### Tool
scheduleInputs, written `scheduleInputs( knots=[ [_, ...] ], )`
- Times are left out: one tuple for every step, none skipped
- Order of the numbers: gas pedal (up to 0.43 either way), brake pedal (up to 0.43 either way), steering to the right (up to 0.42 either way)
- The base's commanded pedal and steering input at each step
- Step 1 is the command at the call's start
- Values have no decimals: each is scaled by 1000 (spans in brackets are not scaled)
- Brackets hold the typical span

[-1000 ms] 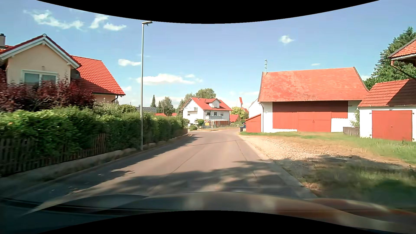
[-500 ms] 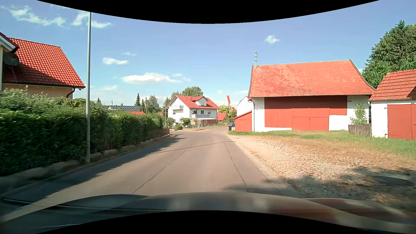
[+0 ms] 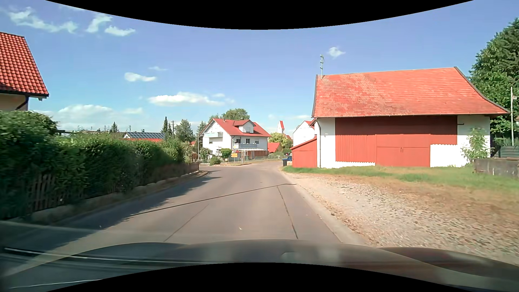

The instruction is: Follow the waypoints while adhering to traffic rules and regulations

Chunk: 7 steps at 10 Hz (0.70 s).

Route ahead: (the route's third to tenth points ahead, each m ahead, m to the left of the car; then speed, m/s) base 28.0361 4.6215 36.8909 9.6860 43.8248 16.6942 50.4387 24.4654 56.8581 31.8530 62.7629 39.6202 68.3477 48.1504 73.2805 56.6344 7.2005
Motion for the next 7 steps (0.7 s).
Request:
scheduleInputs(
  knots=[
    [0,6,1],
    [0,6,0],
    [0,6,-1],
    [0,6,-2],
    [0,6,-1],
    [0,6,-1],
    [0,6,-1]
  ],
)
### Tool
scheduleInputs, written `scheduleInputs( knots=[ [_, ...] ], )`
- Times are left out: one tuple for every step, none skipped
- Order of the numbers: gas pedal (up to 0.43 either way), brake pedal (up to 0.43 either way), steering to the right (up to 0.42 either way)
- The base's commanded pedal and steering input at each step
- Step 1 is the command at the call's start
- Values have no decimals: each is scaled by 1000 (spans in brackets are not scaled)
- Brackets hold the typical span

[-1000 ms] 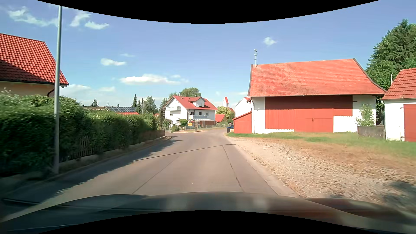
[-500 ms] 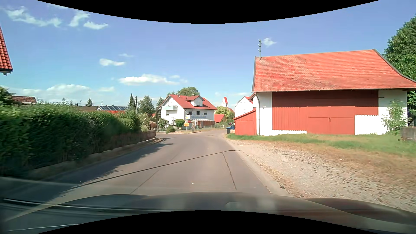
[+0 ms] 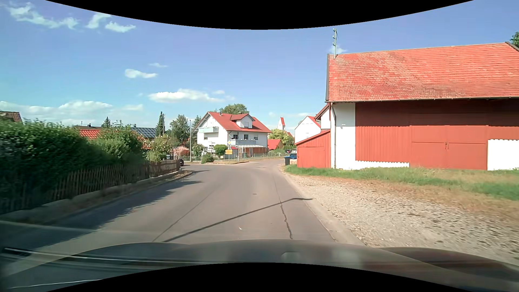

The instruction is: Follow the waypoints while adhering to traffic rules and regulations

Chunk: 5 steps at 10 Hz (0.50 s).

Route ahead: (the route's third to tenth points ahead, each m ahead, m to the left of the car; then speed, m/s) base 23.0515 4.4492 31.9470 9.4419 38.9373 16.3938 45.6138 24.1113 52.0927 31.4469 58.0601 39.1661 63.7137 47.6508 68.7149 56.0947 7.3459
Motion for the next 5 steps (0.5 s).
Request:
scheduleInputs(
  knots=[
    [0,6,-2],
    [0,6,-5],
    [0,6,-7],
    [0,6,-4],
    [0,6,-1]
  ],
)
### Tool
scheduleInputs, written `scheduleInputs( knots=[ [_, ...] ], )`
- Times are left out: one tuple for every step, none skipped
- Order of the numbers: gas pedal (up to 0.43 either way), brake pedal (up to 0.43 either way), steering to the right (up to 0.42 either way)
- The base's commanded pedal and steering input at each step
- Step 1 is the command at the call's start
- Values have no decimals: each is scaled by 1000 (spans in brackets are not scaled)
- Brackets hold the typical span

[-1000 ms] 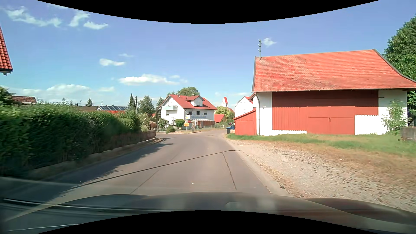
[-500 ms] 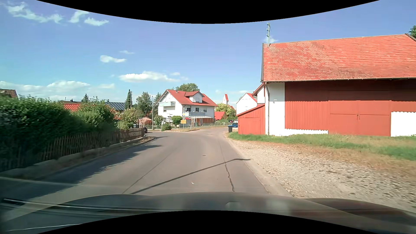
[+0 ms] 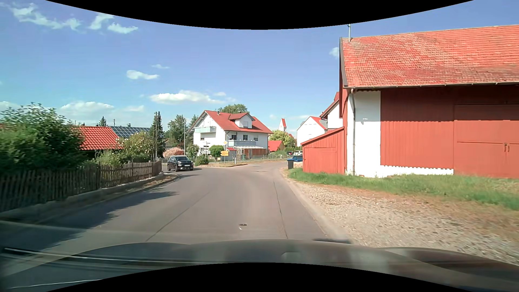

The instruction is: Follow the waypoints while adhering to traffic rules and regulations

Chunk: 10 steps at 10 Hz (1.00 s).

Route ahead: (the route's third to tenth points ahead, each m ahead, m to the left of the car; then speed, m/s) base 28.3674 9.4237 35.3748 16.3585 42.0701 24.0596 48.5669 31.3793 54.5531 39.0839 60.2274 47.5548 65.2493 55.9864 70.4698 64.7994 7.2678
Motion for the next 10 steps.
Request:
scheduleInputs(
  knots=[
    [0,6,3],
    [0,6,3],
    [0,6,-1],
    [0,6,-9],
    [0,18,-12],
    [0,37,-16],
    [0,43,-26],
    [0,6,-37],
    [0,6,-43],
    [0,6,-47]
  ],
)
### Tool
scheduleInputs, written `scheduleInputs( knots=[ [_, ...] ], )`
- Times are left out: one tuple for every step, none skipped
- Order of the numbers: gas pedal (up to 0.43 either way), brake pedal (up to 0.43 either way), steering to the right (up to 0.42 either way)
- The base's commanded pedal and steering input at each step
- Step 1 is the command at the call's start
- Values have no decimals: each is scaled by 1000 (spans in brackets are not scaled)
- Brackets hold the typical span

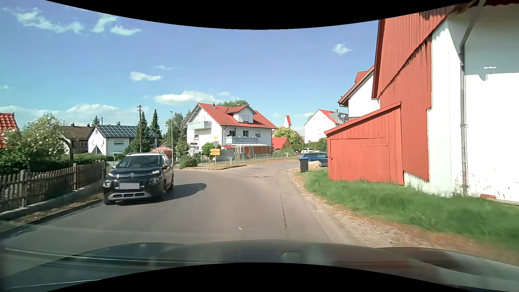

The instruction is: Follow the waypoints while adhering to traffic rules and regulations

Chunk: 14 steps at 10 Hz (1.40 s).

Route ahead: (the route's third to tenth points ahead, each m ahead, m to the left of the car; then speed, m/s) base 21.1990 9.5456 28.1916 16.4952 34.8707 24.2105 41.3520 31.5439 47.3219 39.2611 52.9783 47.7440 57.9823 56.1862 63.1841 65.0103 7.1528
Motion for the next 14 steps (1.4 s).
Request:
scheduleInputs(
  knots=[
    [0,6,-48],
    [0,6,-48],
    [0,6,-51],
    [0,12,-60],
    [0,6,-70],
    [0,6,-84],
    [0,6,-100],
    [0,6,-122],
    [0,6,-150],
    [0,6,-172],
    [0,6,-187],
    [0,6,-193],
    [0,6,-193],
    [0,6,-193]
  ],
)
